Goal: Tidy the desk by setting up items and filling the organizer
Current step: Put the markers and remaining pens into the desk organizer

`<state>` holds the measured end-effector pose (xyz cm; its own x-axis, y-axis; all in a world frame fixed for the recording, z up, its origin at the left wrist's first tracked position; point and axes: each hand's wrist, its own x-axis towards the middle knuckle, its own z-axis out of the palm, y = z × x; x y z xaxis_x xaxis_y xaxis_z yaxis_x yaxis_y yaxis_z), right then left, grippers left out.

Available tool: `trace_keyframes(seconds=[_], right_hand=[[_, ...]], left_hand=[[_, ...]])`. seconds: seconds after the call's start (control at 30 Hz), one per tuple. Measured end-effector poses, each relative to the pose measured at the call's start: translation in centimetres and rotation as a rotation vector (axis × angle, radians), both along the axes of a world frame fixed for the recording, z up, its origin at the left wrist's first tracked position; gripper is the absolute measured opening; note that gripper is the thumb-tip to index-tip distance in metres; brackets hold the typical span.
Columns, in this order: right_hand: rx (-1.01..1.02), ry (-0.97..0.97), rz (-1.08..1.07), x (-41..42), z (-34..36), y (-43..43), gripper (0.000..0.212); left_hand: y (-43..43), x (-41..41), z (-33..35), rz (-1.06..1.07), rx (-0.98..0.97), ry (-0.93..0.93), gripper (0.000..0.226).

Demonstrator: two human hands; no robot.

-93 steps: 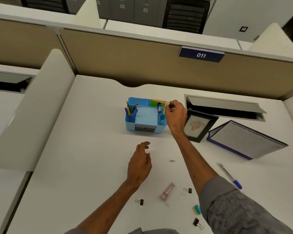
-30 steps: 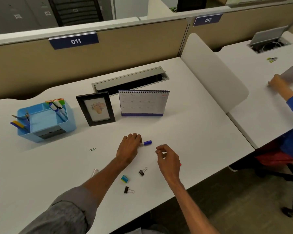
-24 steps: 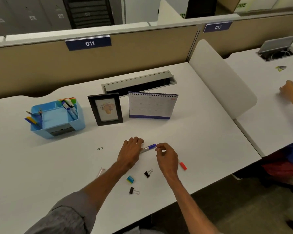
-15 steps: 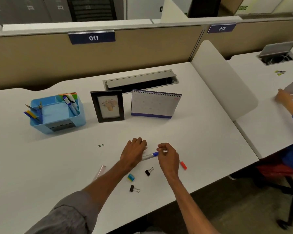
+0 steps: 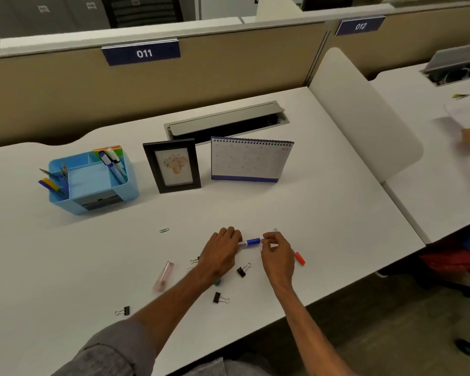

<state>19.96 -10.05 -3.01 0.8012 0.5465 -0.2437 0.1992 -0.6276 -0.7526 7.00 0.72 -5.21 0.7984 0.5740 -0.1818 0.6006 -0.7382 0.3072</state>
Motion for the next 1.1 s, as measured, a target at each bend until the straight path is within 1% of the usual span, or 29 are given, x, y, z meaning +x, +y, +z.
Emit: trace_keyframes(seconds=[0.07,0.13,0.3,0.43,0.53,0.6,0.77,0.87,0.97,1.03,1.1], right_hand=[[0.025,-0.006,0.002,-0.4,0.1,0.4,0.029],[0.078,0.033,0.012,-0.8,0.3,1.0,0.032],[0.172,0.194,0.102,-2.1,1.4,3.5,0.019],[0.216,0.208,0.187,-4.4,3.1,6.4,0.018],[0.241,0.181,0.271,-7.0,4.5,9.5,0.021],[0.260,0.157,0.334,-8.8,5.5,12.0,0.022],[0.362,0.061,0.481,-13.2,8.0,19.1,0.024],[0.409,-0.066,0.556,-15.6,9.7,24.4,0.025],[0.466,-0.155,0.589,-18.0,11.3,29.5,0.021],[0.454,-0.181,0.611,-19.2,11.4,31.8,0.018],[0.397,-0.191,0.640,-20.2,10.7,33.4,0.017]], left_hand=[[0.0,-0.5,0.0,0.059,-0.025,-0.044,0.031],[0.2,-1.0,0.1,0.114,-0.053,-0.082,0.031],[0.2,-2.4,0.8,0.227,-0.081,-0.175,0.031],[0.9,-4.7,1.9,0.382,-0.119,-0.299,0.032],[1.8,-7.6,2.7,0.567,-0.192,-0.427,0.029],[2.4,-9.9,3.1,0.688,-0.198,-0.494,0.032],[3.1,-15.9,2.5,0.879,-0.181,-0.529,0.045],[3.4,-18.7,2.1,0.935,-0.173,-0.511,0.049],[4.1,-21.2,1.7,0.937,-0.172,-0.527,0.052],[4.0,-22.5,1.2,0.947,-0.187,-0.530,0.055],[3.9,-23.7,0.7,0.947,-0.214,-0.543,0.057]])
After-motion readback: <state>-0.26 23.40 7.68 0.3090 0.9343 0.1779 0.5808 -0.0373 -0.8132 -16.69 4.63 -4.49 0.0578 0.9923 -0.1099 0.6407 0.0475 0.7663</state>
